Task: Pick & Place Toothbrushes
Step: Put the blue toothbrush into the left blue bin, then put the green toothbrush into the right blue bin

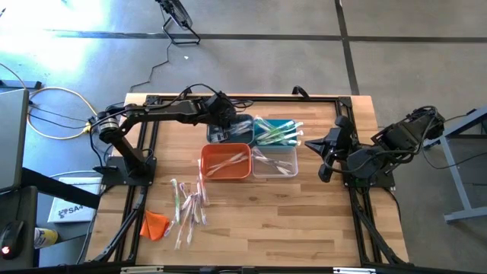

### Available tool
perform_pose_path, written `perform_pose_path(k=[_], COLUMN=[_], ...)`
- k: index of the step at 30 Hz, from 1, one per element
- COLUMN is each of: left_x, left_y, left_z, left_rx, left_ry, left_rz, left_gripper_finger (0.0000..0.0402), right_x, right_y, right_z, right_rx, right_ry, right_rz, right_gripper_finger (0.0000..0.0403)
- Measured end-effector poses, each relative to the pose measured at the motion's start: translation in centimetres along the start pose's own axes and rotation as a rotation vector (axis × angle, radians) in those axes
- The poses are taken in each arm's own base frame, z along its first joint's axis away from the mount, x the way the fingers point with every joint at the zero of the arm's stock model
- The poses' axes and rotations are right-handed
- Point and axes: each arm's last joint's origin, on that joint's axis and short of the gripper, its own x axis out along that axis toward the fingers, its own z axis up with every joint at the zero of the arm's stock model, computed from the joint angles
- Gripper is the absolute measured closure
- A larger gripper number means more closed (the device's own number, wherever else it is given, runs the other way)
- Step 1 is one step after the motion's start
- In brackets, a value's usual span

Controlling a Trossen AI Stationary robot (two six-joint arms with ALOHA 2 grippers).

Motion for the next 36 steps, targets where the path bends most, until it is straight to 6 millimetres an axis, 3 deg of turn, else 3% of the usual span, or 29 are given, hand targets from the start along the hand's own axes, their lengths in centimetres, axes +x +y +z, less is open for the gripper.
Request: perform_pose_path(k=[5, 9, 18, 25, 29, 33, 36], left_x=[0.0, -0.7, -4.1, -7.0, -8.9, -10.6, -12.2], left_y=[0.0, 0.3, 1.6, 2.1, 1.3, -0.6, -2.2], left_z=[0.0, 0.7, 3.8, 4.7, 3.7, 2.7, 2.8], left_rx=[-0.049, -0.155, -0.187, -0.345, -0.487, -0.471, -0.444], left_ry=[-0.001, -0.007, 0.028, 0.134, 0.305, 0.451, 0.46], left_rz=[0.0, 0.002, -0.003, -0.029, -0.077, -0.102, -0.128], left_gripper_finger=[0.0303, 0.0298, 0.0325, 0.0385, 0.0397, 0.0392, 0.0392], right_x=[0.0, 0.0, 0.0, 0.0, 0.0, 0.0, 0.0], right_y=[0.0, 0.0, 0.0, 0.0, 0.0, 0.0, 0.0], right_z=[0.0, 0.0, 0.0, 0.0, 0.0, 0.0, 0.0], right_rx=[0.0, 0.0, 0.0, 0.0, 0.0, -0.004, -0.004], right_ry=[0.0, 0.0, 0.0, 0.0, 0.001, 0.001, 0.001], right_rz=[0.0, 0.0, 0.0, 0.001, 0.001, 0.001, 0.001], right_gripper_finger=[0.0401, 0.0401, 0.0401, 0.0401, 0.0401, 0.0401, 0.0401])
